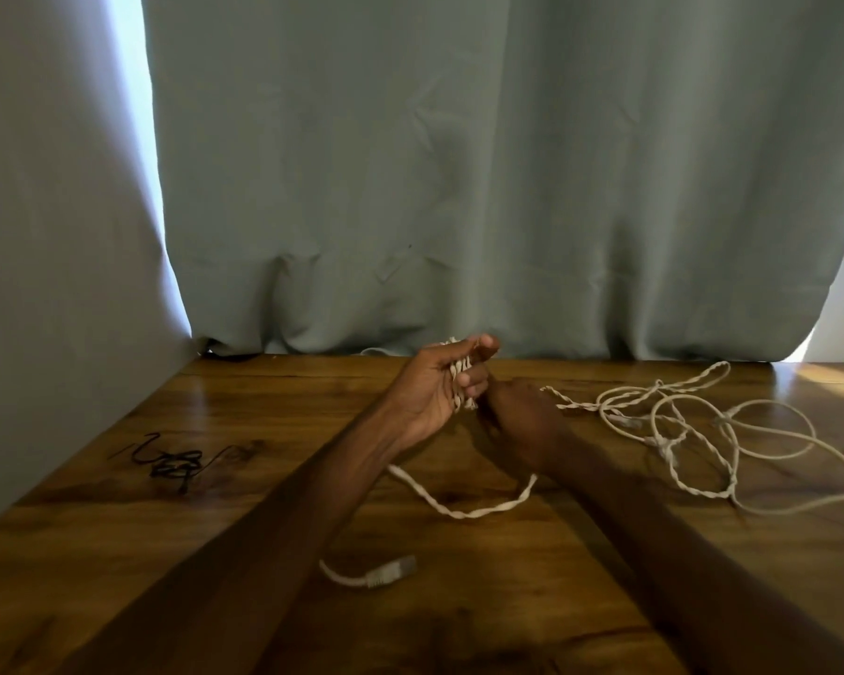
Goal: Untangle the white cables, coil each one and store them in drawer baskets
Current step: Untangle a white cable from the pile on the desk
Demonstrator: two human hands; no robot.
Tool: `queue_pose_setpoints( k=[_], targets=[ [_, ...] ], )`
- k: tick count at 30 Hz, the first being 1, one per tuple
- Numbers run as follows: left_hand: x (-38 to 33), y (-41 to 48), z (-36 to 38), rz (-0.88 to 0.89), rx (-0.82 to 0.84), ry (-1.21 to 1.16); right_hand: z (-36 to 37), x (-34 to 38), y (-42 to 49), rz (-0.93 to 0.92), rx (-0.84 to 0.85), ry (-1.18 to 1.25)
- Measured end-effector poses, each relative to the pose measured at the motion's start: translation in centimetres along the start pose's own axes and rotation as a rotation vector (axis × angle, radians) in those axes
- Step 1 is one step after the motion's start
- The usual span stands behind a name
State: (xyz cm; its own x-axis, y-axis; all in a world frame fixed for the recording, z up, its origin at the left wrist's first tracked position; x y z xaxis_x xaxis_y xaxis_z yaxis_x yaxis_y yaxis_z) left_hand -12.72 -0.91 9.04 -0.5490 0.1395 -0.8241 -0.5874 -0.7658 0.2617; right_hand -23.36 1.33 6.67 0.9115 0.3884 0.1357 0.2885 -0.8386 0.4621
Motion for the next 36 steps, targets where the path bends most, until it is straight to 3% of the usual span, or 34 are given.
queue_pose_setpoints(
  k=[4, 7, 11, 14, 18, 21, 26, 29, 32, 36],
  targets=[
    [0.0, 0.5, -1.5, 0.031, -0.076, -0.041, 0.7, 1.3, 0.0, 0.078, -0.011, 0.053],
    [-0.1, 0.8, -2.8, 0.026, -0.149, -0.026, 2.0, 2.6, -0.5, 0.118, 0.067, 0.452],
    [-1.1, 1.5, -5.6, 0.098, -0.298, -0.023, 3.3, 3.7, -1.0, 0.415, 0.209, 0.979],
    [-1.6, 1.3, -6.4, 0.153, -0.387, -0.017, 3.0, 5.3, -1.4, 0.437, 0.349, 1.116],
    [-1.2, 1.2, -6.5, 0.147, -0.479, 0.174, 1.9, 6.0, -1.2, 0.468, 0.371, 1.307],
    [-1.6, 1.1, -5.9, 0.17, -0.491, 0.286, 0.1, 5.6, -1.4, 0.505, 0.383, 1.349],
    [-2.0, 0.0, -5.9, 0.313, -0.494, 0.721, -1.9, 6.2, -1.8, 0.512, 0.445, 1.566],
    [-1.8, -0.7, -6.9, 0.364, -0.524, 0.792, -2.7, 5.6, -1.3, 0.521, 0.326, 1.598],
    [-1.1, -0.1, -7.4, 0.365, -0.497, 0.877, -3.2, 4.3, -0.6, 0.529, 0.228, 1.511],
    [0.1, 0.5, -6.6, 0.294, -0.426, 0.91, -4.3, 2.5, -0.3, 0.43, 0.085, 1.208]
  ],
)
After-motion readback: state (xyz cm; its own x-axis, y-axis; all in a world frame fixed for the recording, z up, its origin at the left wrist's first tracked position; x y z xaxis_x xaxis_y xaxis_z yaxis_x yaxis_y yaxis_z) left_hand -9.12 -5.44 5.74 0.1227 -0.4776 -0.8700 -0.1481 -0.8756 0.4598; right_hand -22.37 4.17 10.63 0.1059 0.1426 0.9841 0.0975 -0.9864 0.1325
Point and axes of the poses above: each hand's wrist, its own y-axis towards the middle knuckle, its own z-axis out of the palm, x = y × z, the point moved 5 cm from there along y, towards the middle knuckle, and after that the axes turned 2 degrees about y, right-handed, at the moved point
